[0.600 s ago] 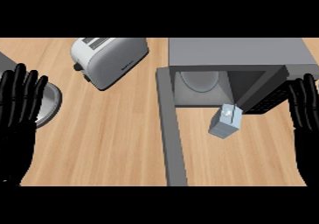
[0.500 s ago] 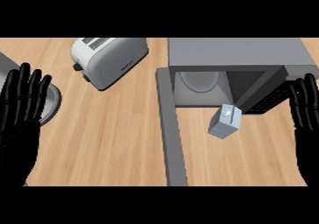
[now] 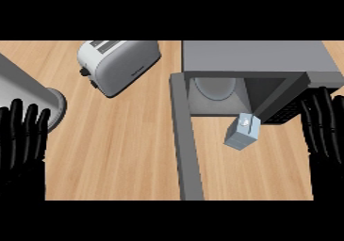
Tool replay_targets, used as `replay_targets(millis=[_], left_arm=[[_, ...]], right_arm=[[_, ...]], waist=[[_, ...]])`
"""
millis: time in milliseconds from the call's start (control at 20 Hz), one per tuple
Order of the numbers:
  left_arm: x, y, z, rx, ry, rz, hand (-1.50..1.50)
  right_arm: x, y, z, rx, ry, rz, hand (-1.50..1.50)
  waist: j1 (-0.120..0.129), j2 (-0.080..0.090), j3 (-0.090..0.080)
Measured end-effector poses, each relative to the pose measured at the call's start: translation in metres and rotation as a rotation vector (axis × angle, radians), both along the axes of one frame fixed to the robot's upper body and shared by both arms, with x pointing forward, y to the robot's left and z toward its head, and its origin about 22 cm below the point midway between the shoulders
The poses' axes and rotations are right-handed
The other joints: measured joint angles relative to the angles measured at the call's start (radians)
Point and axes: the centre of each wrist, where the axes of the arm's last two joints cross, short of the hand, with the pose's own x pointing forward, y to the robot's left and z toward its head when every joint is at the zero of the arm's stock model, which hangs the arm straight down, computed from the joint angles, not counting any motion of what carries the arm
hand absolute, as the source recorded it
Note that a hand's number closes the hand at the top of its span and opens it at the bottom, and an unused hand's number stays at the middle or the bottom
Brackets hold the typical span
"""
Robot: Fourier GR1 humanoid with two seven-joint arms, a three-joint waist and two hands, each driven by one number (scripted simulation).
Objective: Pick up the milk, place it into the microwave and close the microwave
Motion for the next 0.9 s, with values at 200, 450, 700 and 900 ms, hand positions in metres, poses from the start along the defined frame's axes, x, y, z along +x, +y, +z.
replay_targets(millis=[200,450,700,900], left_arm=[[-0.026,0.001,-0.009,-0.030,0.018,0.021,-1.50],[-0.058,0.008,-0.012,-0.047,0.024,0.025,-1.50],[-0.084,0.016,-0.015,-0.051,0.030,0.022,-1.50],[-0.097,0.022,-0.017,-0.050,0.026,0.020,-1.50]], right_arm=[[-0.012,0.007,-0.001,-0.004,0.015,-0.001,-1.50],[-0.027,0.014,-0.002,-0.031,0.032,-0.025,-1.50],[-0.024,0.027,-0.019,-0.072,0.035,-0.055,-1.50],[-0.023,0.024,-0.028,-0.088,0.043,-0.078,-1.50]], waist=[[0.000,0.000,-0.001],[0.002,-0.001,-0.001],[0.005,-0.001,-0.001],[0.005,0.000,-0.001]])
